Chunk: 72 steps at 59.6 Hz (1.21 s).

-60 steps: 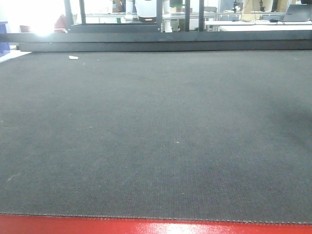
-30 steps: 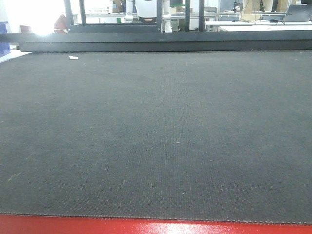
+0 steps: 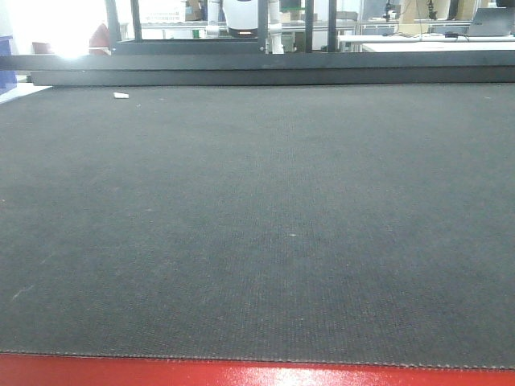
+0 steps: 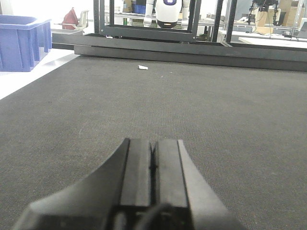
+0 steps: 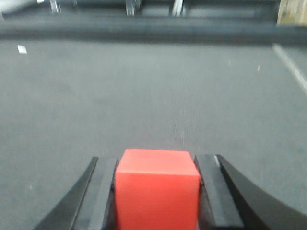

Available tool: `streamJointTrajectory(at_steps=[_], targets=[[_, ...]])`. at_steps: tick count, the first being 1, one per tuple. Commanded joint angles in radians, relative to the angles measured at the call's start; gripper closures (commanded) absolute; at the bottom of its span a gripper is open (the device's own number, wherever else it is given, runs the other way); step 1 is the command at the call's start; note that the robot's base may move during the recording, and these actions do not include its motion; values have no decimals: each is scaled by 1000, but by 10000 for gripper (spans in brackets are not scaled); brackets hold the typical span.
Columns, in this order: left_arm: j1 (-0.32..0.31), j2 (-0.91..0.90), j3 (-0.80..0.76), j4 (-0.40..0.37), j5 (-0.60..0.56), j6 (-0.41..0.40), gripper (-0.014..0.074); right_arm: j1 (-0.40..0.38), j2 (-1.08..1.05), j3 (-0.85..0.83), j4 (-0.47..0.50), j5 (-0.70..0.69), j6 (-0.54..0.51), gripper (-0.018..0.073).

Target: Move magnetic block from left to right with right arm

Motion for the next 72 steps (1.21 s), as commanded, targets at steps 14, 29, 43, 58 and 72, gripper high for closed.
streamJointTrajectory(at_steps=[14, 29, 43, 58, 72], targets=[[-3, -14, 10, 0, -91, -7, 713, -6, -10, -30, -10, -102, -11, 362], [-3, -14, 10, 0, -91, -7, 713, -6, -10, -30, -10, -102, -11, 362], [-3, -14, 10, 0, -91, -7, 713, -6, -10, -30, -10, -102, -11, 362], [-3, -14, 10, 0, -91, -7, 712, -6, -10, -30, -10, -102, -11, 362], [-3, -14, 10, 0, -91, -7, 713, -6, -10, -22, -10, -102, -11, 362]])
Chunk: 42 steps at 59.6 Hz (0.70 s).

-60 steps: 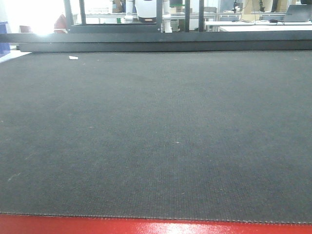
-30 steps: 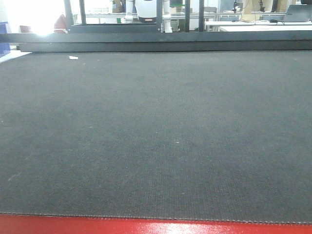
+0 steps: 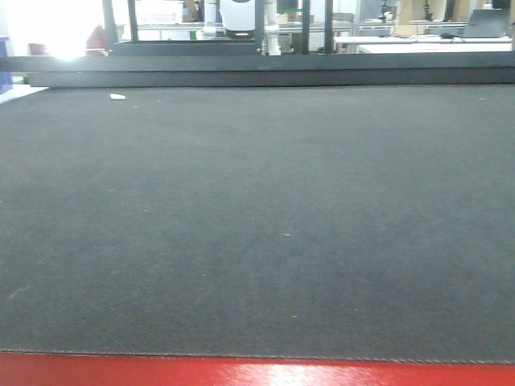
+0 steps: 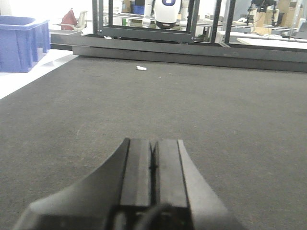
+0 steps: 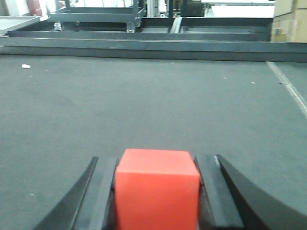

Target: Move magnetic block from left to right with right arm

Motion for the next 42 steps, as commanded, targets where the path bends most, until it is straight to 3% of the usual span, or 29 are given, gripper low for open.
streamJointTrajectory(at_steps=[1, 42], targets=[[-3, -14, 10, 0, -91, -7, 713, -6, 18, -21, -10, -101, -8, 362], [-3, -14, 10, 0, -91, -7, 713, -6, 18, 24, -10, -99, -8, 362]])
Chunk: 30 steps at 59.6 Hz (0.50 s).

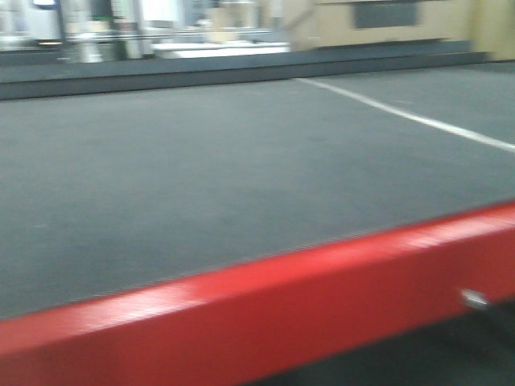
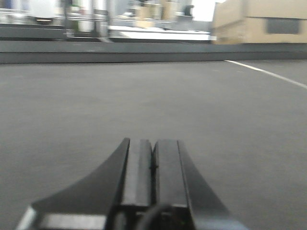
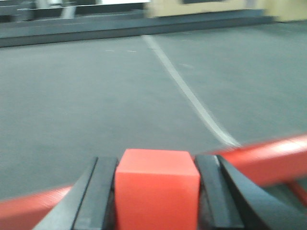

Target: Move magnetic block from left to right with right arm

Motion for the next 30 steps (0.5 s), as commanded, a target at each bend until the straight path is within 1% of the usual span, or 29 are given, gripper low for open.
streamJointTrajectory(at_steps=[1, 30], targets=[[-3, -14, 10, 0, -91, -7, 713, -6, 18, -23, -10, -91, -7, 362], [-3, -14, 10, 0, -91, -7, 713, -6, 18, -23, -10, -91, -7, 362]])
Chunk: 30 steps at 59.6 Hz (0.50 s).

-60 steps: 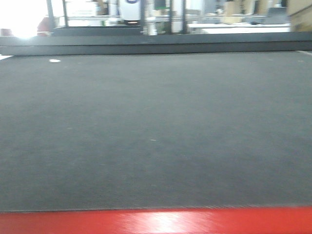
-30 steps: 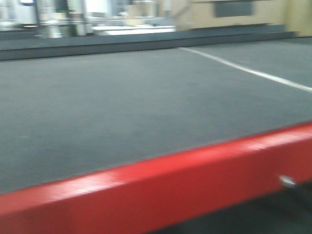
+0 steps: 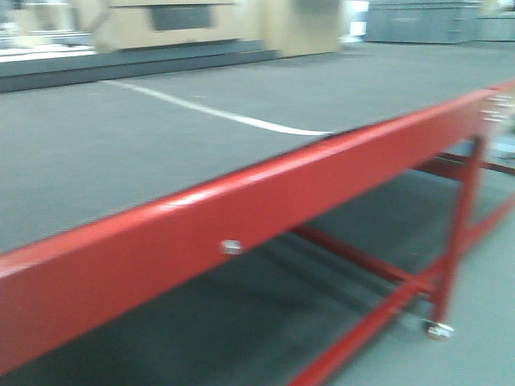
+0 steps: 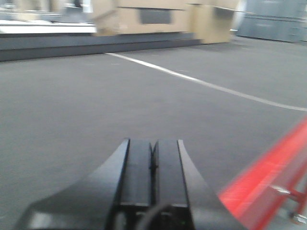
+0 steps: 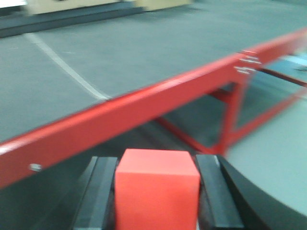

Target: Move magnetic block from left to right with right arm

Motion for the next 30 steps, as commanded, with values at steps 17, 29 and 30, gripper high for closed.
streamJointTrajectory(at_steps=[17, 29, 30], targets=[[-3, -14, 10, 0, -91, -7, 713, -6, 18, -23, -10, -91, -7, 362], [-3, -14, 10, 0, -91, -7, 713, -6, 18, -23, -10, -91, -7, 362], [-3, -14, 10, 0, -91, -7, 713, -6, 18, -23, -10, -91, -7, 362]])
